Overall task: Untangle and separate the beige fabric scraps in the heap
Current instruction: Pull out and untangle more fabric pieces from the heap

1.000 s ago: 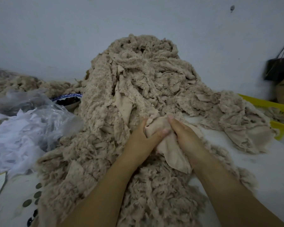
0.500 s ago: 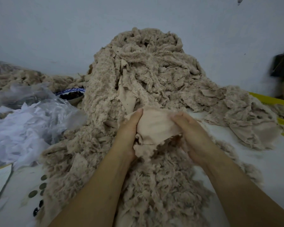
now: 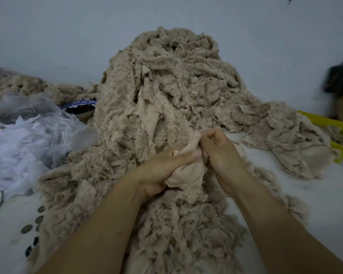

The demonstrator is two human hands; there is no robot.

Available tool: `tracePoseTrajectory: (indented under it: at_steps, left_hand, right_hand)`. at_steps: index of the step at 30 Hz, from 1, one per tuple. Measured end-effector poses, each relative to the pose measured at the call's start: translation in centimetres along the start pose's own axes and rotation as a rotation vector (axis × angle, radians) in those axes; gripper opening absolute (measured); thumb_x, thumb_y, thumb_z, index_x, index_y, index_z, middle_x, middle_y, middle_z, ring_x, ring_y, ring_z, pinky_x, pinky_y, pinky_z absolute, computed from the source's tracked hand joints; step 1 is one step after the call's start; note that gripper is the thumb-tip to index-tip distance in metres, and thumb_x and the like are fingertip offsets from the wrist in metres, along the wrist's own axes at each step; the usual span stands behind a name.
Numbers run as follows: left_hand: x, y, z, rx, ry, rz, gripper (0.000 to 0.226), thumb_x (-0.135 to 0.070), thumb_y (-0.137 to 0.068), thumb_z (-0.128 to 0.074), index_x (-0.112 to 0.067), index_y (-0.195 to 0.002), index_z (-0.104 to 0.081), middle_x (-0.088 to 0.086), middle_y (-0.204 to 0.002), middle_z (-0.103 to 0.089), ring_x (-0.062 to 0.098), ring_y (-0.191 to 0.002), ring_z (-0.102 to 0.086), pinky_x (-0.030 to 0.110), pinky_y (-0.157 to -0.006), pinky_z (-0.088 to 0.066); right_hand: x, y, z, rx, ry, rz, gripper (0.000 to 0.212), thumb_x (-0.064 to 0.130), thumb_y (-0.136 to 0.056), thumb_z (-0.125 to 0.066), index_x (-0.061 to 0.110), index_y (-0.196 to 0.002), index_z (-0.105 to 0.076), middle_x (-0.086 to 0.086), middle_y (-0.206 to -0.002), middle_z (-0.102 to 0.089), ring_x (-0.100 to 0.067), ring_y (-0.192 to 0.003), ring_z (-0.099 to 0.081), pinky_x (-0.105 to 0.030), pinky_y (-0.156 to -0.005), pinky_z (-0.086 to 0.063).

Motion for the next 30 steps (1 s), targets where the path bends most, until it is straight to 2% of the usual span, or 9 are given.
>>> tracePoseTrajectory:
  at_steps: [3,6,9,12,15,18,21,27,30]
  left_hand:
    - [0.0,0.0,-0.1,0.057,0.175,-0.059,0.042,-0.029,-0.082,-0.076,-0.004,-0.116,-0.072,0.023,-0.121,-0.068,0.026,-0.104,-0.067,0.034,-0.095,-0.054]
    - [-1.4,0.5,0.6,0.231,0.552,-0.219,0.027,-0.031,-0.088,-0.071,-0.009,-0.103,-0.077,0.006,-0.099,-0.075,0.015,-0.086,-0.072,0.029,-0.074,-0.060]
    - [-1.5,-0.1,1.6,-0.068,0.703,-0.297,0.016,-0.025,-0.089,-0.063,-0.013,-0.094,-0.073,-0.001,-0.076,-0.068,0.008,-0.056,-0.060,0.021,-0.042,-0.047]
    - [-0.8,-0.8,1.4,-0.376,0.414,-0.371,0.026,-0.027,-0.091,-0.063,-0.012,-0.113,-0.066,0.004,-0.092,-0.075,0.015,-0.076,-0.073,0.027,-0.064,-0.057]
    - [-0.3,-1.0,1.0,-0.567,-0.013,-0.435,0.015,-0.034,-0.097,-0.061,-0.027,-0.097,-0.074,0.005,-0.095,-0.077,0.023,-0.093,-0.073,0.039,-0.085,-0.057]
    - [-0.2,-0.8,1.0,-0.653,-0.136,-0.504,0.019,-0.037,-0.100,-0.058,-0.033,-0.087,-0.072,0.000,-0.092,-0.077,0.021,-0.091,-0.074,0.036,-0.081,-0.060]
    - [0.0,-1.3,1.1,-0.636,0.057,-0.477,0.017,-0.035,-0.101,-0.056,-0.028,-0.111,-0.068,-0.004,-0.106,-0.076,0.015,-0.101,-0.072,0.037,-0.090,-0.058]
    - [-1.7,-0.4,3.6,-0.585,0.560,-0.431,0.026,-0.036,-0.101,-0.052,-0.016,-0.108,-0.068,-0.001,-0.075,-0.072,0.010,-0.052,-0.062,0.020,-0.042,-0.045]
    - [-1.3,-0.3,2.7,-0.419,0.527,-0.354,0.025,-0.030,-0.098,-0.056,-0.018,-0.090,-0.077,0.002,-0.072,-0.068,0.012,-0.050,-0.059,0.016,-0.036,-0.041]
  right_hand:
    - [0.0,-0.5,0.6,-0.152,-0.021,-0.019,0.022,0.036,-0.100,-0.055,0.023,-0.083,-0.058,0.012,-0.054,-0.053,-0.005,-0.049,-0.049,-0.021,-0.046,-0.040]
    - [0.2,-1.0,2.4,-0.348,-0.130,-0.068,0.024,0.039,-0.102,-0.050,0.019,-0.089,-0.057,0.013,-0.044,-0.033,-0.004,-0.037,-0.028,-0.019,-0.036,-0.026]
    - [0.4,-0.7,3.2,-0.425,-0.113,-0.017,0.031,0.042,-0.104,-0.045,0.019,-0.088,-0.057,0.014,-0.044,-0.035,-0.003,-0.037,-0.027,-0.019,-0.037,-0.026]
    - [0.4,0.4,0.9,-0.232,0.102,0.024,0.054,0.071,-0.093,-0.035,0.026,-0.082,-0.063,0.020,-0.045,-0.049,0.002,-0.039,-0.042,-0.021,-0.047,-0.032]
    - [-0.2,1.5,-1.7,0.099,0.242,-0.017,0.066,0.098,-0.066,-0.028,0.047,-0.092,-0.062,0.023,-0.070,-0.066,0.006,-0.058,-0.060,-0.017,-0.050,-0.044]
    - [-0.7,1.5,-2.1,0.143,0.462,0.036,0.054,0.081,-0.081,-0.040,0.030,-0.084,-0.057,0.020,-0.075,-0.064,0.006,-0.067,-0.059,-0.017,-0.059,-0.042]
    - [-0.8,0.9,-1.4,-0.032,0.436,0.051,0.050,0.066,-0.094,-0.039,0.023,-0.082,-0.061,0.010,-0.074,-0.068,0.009,-0.069,-0.060,-0.015,-0.060,-0.040]
    - [0.5,-0.6,3.4,-0.490,-0.091,-0.043,0.034,0.045,-0.100,-0.046,0.029,-0.070,-0.049,0.010,-0.053,-0.045,-0.008,-0.049,-0.041,-0.027,-0.051,-0.035]
    - [0.1,-0.7,2.5,-0.128,0.139,-0.046,0.021,0.046,-0.075,-0.059,0.026,-0.067,-0.062,0.009,-0.052,-0.058,-0.007,-0.043,-0.053,-0.023,-0.048,-0.040]
Point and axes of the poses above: each hand's wrist, its own y-axis away from the middle knuckle, its own z-axis out of the back of the hand, x = y × z, the point moved 2 cm from there along -y, towards the middle knuckle
